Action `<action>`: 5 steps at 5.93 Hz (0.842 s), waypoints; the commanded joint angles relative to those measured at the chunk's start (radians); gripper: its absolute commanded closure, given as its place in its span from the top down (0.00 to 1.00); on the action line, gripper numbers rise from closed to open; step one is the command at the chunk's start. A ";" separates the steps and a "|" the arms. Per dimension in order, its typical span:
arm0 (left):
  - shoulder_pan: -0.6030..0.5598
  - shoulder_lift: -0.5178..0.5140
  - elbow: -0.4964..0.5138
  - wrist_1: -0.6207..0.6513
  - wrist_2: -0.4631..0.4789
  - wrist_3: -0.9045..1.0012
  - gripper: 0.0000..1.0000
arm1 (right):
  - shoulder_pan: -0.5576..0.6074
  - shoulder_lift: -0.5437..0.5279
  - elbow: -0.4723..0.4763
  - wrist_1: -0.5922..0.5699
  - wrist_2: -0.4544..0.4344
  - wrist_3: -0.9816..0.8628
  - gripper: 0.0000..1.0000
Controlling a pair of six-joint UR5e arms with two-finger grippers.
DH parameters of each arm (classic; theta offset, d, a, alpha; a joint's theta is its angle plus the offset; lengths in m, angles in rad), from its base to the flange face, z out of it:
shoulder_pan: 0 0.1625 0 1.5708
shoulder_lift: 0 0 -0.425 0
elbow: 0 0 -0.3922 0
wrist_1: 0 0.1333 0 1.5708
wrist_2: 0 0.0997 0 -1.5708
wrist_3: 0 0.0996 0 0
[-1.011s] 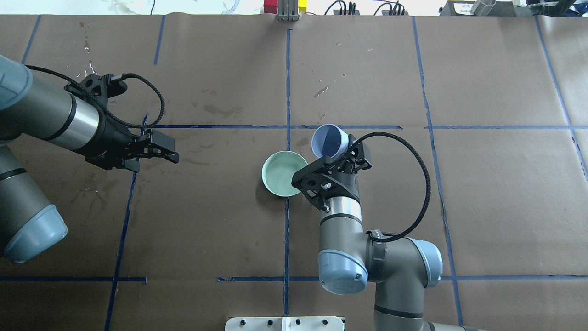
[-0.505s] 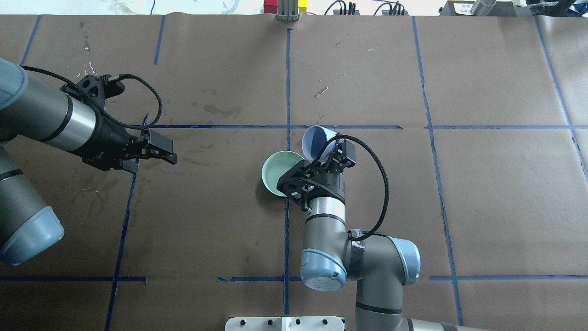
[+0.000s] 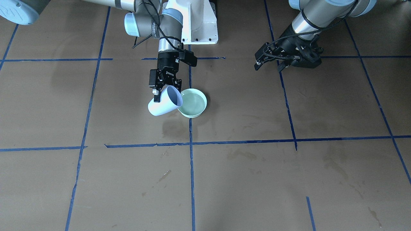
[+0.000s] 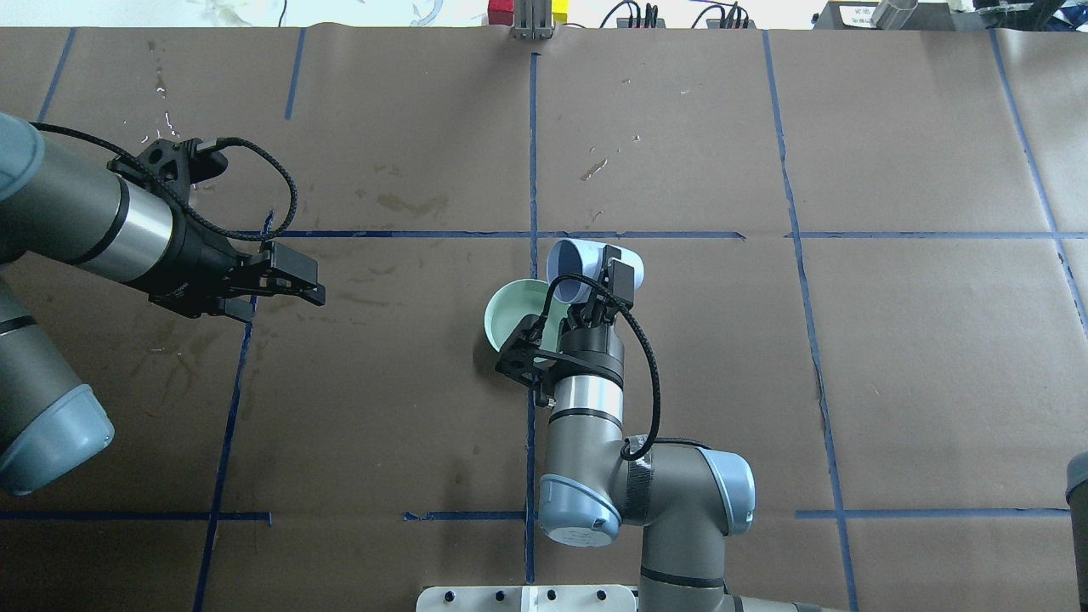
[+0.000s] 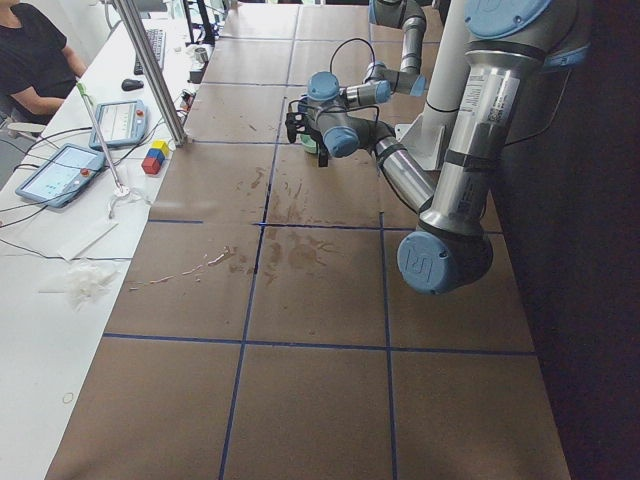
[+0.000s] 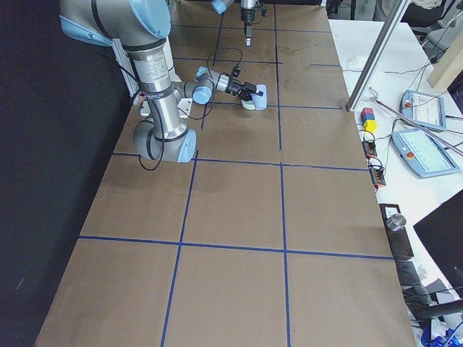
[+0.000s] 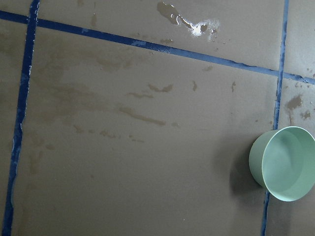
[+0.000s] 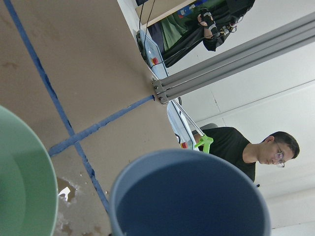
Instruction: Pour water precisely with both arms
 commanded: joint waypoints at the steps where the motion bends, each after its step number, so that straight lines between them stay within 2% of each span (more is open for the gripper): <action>1: 0.000 0.000 -0.002 0.000 -0.002 0.000 1.00 | -0.004 -0.004 -0.001 0.000 -0.043 -0.161 0.03; 5: 0.000 0.000 -0.008 0.000 -0.002 0.000 1.00 | -0.027 -0.010 -0.002 0.000 -0.149 -0.402 0.04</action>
